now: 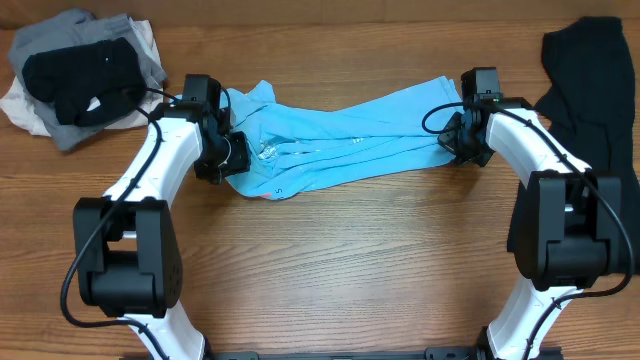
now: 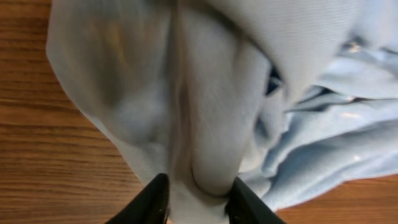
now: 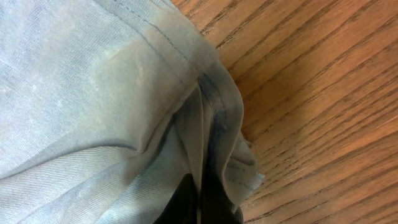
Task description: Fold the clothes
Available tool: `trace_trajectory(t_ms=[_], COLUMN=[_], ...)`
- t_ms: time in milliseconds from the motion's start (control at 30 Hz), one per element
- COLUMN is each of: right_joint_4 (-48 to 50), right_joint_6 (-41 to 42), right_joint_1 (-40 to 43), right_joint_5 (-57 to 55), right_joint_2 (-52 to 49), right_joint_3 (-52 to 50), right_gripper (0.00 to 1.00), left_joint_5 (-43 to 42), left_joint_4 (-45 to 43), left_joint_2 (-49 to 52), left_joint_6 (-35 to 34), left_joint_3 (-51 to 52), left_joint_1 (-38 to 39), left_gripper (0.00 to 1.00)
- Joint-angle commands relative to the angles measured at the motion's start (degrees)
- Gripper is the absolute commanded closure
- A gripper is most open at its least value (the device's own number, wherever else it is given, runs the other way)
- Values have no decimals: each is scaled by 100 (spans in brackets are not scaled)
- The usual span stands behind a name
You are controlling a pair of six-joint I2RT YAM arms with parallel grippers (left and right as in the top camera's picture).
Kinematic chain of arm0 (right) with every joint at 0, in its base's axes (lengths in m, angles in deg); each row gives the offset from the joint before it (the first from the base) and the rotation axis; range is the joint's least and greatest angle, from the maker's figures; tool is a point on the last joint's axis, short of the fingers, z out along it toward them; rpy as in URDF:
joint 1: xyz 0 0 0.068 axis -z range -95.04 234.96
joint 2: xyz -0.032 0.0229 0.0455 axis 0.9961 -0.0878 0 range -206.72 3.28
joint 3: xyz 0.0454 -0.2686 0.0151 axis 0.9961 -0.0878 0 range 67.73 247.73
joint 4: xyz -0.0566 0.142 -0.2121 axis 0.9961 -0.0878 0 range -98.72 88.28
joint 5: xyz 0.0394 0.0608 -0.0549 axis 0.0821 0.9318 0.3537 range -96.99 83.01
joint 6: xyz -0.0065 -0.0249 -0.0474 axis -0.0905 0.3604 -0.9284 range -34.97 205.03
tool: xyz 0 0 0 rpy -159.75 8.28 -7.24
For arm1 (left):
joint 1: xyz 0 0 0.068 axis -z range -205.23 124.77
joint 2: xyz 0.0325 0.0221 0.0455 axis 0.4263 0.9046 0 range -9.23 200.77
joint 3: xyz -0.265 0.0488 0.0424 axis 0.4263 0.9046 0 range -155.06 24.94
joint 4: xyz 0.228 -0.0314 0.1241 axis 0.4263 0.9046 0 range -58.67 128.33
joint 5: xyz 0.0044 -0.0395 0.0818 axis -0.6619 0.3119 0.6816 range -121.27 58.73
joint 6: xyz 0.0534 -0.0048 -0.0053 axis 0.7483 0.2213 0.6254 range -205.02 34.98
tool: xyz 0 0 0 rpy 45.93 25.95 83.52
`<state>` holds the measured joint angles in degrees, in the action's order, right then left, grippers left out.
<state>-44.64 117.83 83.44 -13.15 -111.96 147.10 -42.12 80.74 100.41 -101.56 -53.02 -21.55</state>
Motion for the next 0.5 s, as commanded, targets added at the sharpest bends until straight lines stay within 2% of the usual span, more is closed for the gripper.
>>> trace_trajectory(t_ms=[0,133,300,467], right_joint_4=[9,-66,-264,-546], right_joint_6=[48,48,105,326], right_joint_1=[15,22,149,374], right_joint_5=[2,-2,-7,-2], right_joint_2=[249,323,898,1751], right_joint_3=[146,146,151,151], right_gripper=[96,96,96,96], left_joint_5=[76,79,267,796], left_joint_4=[-22,140,1108,2002], left_joint_2=[223,177,-125,-614], left_joint_6=[26,26,188,-48], left_joint_3=[33,-101,-804,-1416], left_joint_1=[-11,-20,-39,-39], left_gripper=[96,96,96,96])
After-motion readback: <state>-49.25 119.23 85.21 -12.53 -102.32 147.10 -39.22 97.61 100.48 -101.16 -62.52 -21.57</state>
